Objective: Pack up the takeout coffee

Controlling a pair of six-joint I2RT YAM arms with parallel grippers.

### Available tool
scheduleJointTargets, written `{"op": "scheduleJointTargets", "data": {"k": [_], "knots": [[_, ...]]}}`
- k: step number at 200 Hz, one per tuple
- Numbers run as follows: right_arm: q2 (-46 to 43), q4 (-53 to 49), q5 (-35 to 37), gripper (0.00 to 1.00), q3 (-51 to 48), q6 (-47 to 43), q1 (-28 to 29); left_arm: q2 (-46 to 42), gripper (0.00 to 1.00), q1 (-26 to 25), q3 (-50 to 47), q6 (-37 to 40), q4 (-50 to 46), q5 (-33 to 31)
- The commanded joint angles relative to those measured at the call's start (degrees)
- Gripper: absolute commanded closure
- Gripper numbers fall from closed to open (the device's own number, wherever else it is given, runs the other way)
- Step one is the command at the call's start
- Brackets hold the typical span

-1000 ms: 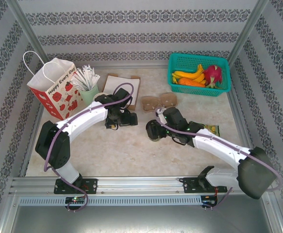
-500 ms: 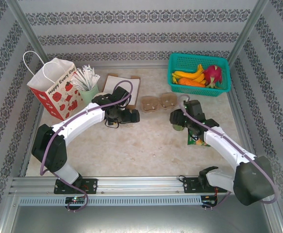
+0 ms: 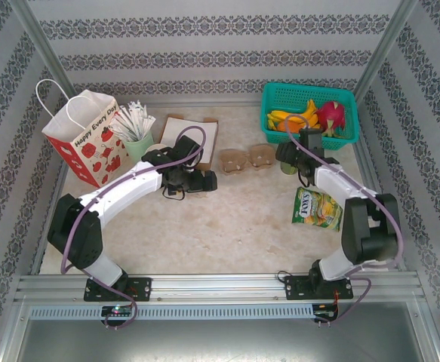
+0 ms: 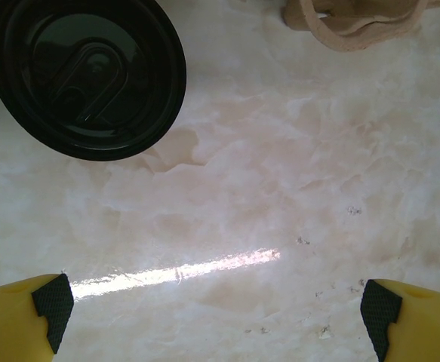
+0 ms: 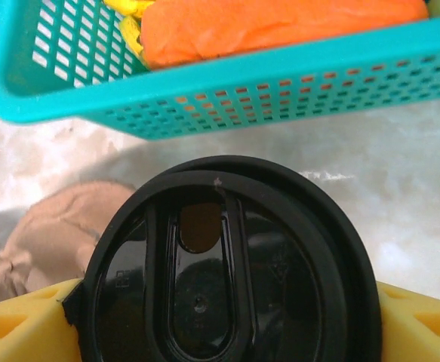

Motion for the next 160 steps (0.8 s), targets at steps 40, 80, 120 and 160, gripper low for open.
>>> {"op": "scheduleJointTargets", "data": {"k": [40,80,120,160], "knots": [[8.53,2.58,1.05,0.15,8.21,2.61,-0.29,-3.08,0.01,-0.04,-1.06,0.78,0.21,-1.85],[11.32,4.03,1.47,0.11,9.85,4.82,-0.25,-3.15,0.01,-0.04,-0.76,0.95,-0.23,-2.16],[9.75,2.62,3.14,0.02,10.59,4.22,-0.24,-3.49,0.01,-0.07,-0.69,0.52,-0.21,-2.39],[7.36,0.99,3.59,0.02,10.86,2.73,-0.29,-3.65,0.01,-0.04,-0.7,0.43,-0.23,-2.59]]}}
